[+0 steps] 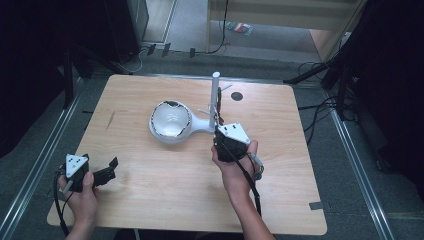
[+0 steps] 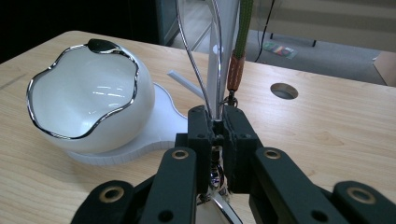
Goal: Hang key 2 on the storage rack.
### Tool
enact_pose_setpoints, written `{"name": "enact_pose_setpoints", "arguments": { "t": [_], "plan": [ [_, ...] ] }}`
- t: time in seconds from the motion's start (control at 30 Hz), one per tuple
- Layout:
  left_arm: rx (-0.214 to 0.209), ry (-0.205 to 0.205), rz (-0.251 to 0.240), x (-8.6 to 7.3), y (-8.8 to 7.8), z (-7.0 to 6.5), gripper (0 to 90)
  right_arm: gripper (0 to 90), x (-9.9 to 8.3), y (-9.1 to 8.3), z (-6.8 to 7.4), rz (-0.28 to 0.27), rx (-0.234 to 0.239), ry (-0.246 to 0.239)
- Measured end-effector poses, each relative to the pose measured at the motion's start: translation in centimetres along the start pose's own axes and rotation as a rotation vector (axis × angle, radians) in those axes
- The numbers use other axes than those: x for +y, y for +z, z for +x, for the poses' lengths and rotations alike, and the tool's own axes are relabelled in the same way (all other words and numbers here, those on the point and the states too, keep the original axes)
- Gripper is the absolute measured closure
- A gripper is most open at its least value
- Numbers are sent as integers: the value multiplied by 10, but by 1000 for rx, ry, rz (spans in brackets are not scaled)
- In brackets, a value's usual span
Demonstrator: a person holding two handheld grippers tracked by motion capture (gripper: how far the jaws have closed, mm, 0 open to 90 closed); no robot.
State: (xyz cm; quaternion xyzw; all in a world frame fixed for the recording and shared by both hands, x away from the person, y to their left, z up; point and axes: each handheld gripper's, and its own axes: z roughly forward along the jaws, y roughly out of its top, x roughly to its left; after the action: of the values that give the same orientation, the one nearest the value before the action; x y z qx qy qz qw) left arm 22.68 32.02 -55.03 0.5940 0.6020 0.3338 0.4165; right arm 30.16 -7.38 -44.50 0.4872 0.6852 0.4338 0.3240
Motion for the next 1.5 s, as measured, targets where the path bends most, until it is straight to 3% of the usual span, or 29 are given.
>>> {"name": "enact_pose_setpoints", "arguments": {
  "t": [1.03, 1.5],
  "plan": [
    [1, 3, 0, 0, 1, -1, 0, 836, -10, 34, -9, 60, -30, 60],
    [0, 2, 3, 1, 1, 0, 0, 834, -13, 48, -12, 76, -36, 62]
  ]
}}
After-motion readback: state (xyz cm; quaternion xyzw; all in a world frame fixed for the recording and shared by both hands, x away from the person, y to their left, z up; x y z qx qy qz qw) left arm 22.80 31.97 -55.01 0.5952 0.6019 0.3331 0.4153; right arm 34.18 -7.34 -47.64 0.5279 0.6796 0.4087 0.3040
